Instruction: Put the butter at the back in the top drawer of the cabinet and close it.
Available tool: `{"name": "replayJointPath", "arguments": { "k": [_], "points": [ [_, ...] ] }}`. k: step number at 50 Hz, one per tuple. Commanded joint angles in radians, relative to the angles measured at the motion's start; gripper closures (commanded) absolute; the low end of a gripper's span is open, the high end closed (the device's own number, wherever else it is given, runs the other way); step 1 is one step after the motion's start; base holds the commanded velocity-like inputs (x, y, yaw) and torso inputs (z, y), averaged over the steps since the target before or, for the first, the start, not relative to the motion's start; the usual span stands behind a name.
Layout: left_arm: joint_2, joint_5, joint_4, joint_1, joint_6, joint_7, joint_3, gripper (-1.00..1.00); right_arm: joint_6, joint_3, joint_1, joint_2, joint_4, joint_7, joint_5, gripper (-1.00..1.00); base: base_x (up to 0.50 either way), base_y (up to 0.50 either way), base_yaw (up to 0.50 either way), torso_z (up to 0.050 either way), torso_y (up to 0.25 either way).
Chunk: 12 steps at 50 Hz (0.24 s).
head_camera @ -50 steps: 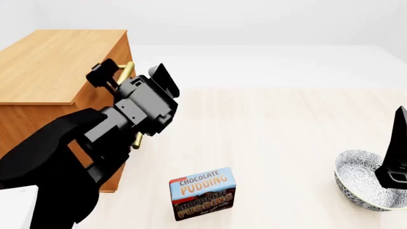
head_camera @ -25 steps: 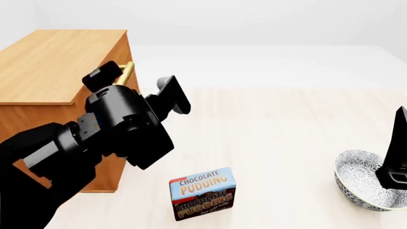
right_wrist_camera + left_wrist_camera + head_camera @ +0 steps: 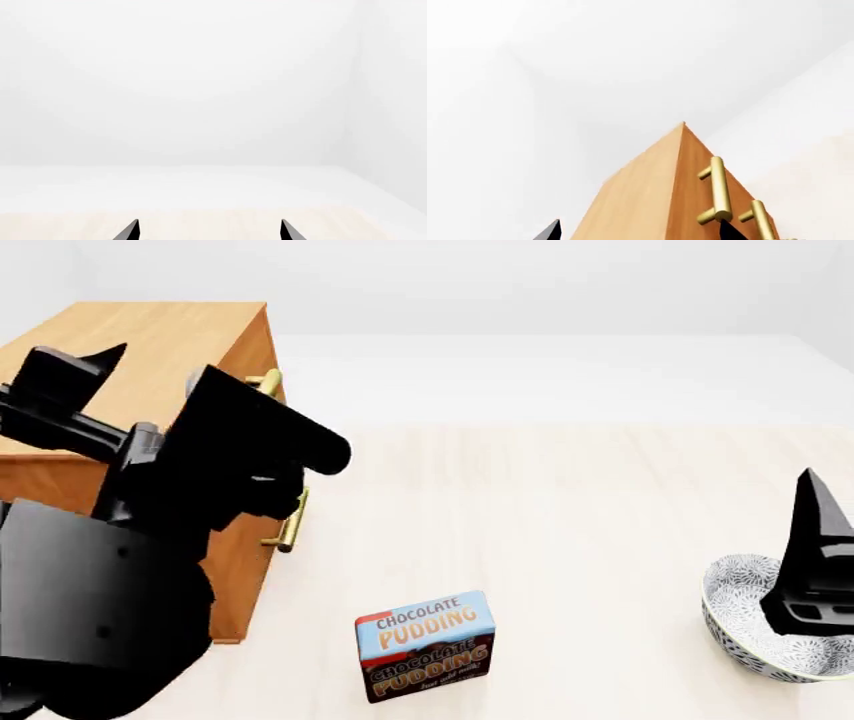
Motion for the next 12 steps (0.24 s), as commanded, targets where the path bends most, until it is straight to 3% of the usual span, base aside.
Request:
{"name": "replayJointPath", "arguments": {
  "k": [1, 8, 12],
  "points": [
    [-0.304, 0.121, 0.281, -0.064, 0.351, 0.075, 0.115, -1.0, 0.005, -0.034, 0.018, -0.002, -0.003, -0.012, -0.006, -1.0, 0.0, 0.0, 0.0, 0.0, 0.0],
    [-0.522, 0.247, 0.372, -0.02, 0.516, 0.166, 0.086, -1.0, 0.009, -0.01, 0.014, -0.014, -0.016, -0.039, -0.002, -1.0, 0.0, 0.0, 0.0, 0.0, 0.0],
    [-0.596, 0.324, 0.375, 0.028, 0.593, 0.22, 0.106, -1.0, 0.018, 0.025, 0.013, -0.036, -0.031, -0.075, -0.008, -1.0, 0.0, 0.0, 0.0, 0.0, 0.0]
  ]
}}
